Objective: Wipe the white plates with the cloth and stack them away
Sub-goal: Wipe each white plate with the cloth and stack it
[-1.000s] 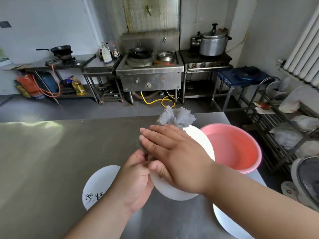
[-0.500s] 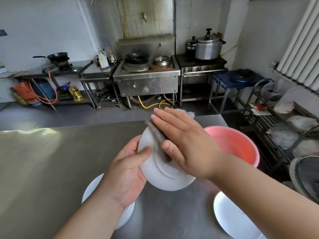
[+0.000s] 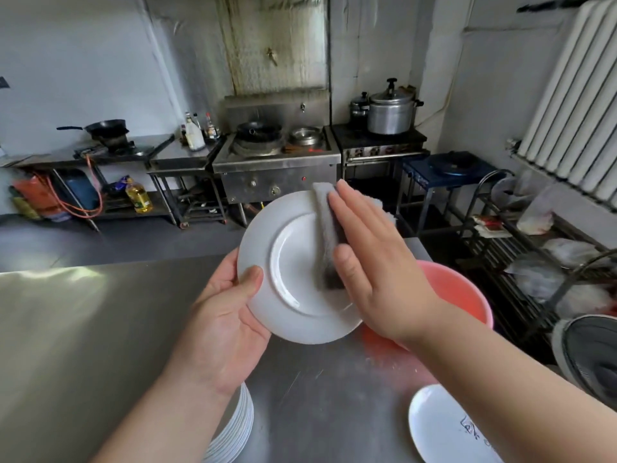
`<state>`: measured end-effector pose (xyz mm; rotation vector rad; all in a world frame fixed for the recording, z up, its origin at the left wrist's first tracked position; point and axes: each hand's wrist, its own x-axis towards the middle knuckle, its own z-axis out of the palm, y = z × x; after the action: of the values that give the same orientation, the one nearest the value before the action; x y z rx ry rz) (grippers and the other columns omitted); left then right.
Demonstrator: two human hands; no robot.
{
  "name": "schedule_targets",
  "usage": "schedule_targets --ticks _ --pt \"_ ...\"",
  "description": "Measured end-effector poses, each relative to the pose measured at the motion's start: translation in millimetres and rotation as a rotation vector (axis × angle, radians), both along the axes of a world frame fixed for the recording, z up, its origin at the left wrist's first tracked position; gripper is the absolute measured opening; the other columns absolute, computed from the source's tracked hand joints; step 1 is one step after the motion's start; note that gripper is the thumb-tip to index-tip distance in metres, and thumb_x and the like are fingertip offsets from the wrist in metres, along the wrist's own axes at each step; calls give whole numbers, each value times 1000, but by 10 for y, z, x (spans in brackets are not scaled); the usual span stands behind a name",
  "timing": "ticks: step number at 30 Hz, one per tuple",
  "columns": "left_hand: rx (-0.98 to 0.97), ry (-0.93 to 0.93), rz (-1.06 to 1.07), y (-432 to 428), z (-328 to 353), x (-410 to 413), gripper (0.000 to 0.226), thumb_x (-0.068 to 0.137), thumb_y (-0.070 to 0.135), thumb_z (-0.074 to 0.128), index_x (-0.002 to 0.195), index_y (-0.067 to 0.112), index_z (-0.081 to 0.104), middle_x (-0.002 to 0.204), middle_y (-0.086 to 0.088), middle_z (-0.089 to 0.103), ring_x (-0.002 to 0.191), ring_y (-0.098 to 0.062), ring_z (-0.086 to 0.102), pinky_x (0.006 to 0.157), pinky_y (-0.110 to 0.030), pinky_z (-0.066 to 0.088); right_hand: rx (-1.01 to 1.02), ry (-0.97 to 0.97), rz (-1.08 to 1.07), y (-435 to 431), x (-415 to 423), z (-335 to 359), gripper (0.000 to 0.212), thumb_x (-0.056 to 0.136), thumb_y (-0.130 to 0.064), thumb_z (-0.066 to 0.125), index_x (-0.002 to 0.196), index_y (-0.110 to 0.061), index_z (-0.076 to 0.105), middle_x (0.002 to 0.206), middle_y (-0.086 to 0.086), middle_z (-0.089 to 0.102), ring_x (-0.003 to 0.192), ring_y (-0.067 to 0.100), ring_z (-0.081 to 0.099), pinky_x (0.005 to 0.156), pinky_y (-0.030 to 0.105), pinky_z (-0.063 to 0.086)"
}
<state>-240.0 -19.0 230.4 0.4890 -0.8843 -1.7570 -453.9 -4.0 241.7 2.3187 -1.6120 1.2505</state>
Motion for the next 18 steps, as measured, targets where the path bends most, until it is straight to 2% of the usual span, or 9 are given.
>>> schedule_targets --ticks 2,4,7,10,12,14,16,18 --pt "7 32 24 -24 -6 -6 47 99 9 47 145 11 58 144 -17 63 133 -32 62 105 -44 55 45 -124 -41 49 28 -89 67 110 -46 30 164 -8 24 173 4 16 161 13 10 130 43 15" --pt "39 65 68 -35 -46 -38 44 97 10 50 140 14 63 142 -15 65 131 -31 63 106 -47 53 75 -161 -81 215 208 -335 73 108 -49 30 166 -8 11 175 3 1 162 18 -2 131 47 10" --pt "115 75 110 -7 -142 -118 44 94 14 54 137 15 64 137 -15 68 123 -30 69 92 -46 61 88 -143 -136 464 498 -715 82 107 -60 23 164 -5 2 174 5 -15 160 31 -17 129 56 3" --pt "162 86 125 1 -166 -118 47 93 14 56 139 14 62 137 -15 69 120 -30 70 86 -45 63 77 -72 -144 396 408 -630 83 106 -61 28 164 -4 13 175 10 -3 161 34 -11 129 56 5" --pt "150 110 131 -27 -114 -90 46 94 12 54 139 15 62 138 -13 68 124 -28 69 91 -43 62 29 8 -109 231 232 -368 76 105 -54 36 162 -5 26 173 10 13 162 31 1 130 52 10" --pt "117 126 121 -47 -36 -98 47 95 12 53 141 15 61 140 -12 67 127 -27 66 97 -44 59 -6 -24 -78 84 114 -148 69 105 -47 39 161 -7 32 172 6 20 162 26 7 130 49 14" --pt "84 122 110 -48 20 -150 49 95 13 52 144 16 58 141 -12 66 130 -30 64 104 -49 55 -30 -116 -108 55 173 -131 66 106 -43 38 162 -9 29 173 5 18 162 24 5 131 47 13" --pt "71 120 107 -26 51 -221 51 96 16 51 146 17 56 142 -14 66 131 -33 63 105 -54 54 -42 -221 -157 159 380 -299 68 106 -43 39 164 -14 19 175 3 6 162 24 -5 131 45 5"
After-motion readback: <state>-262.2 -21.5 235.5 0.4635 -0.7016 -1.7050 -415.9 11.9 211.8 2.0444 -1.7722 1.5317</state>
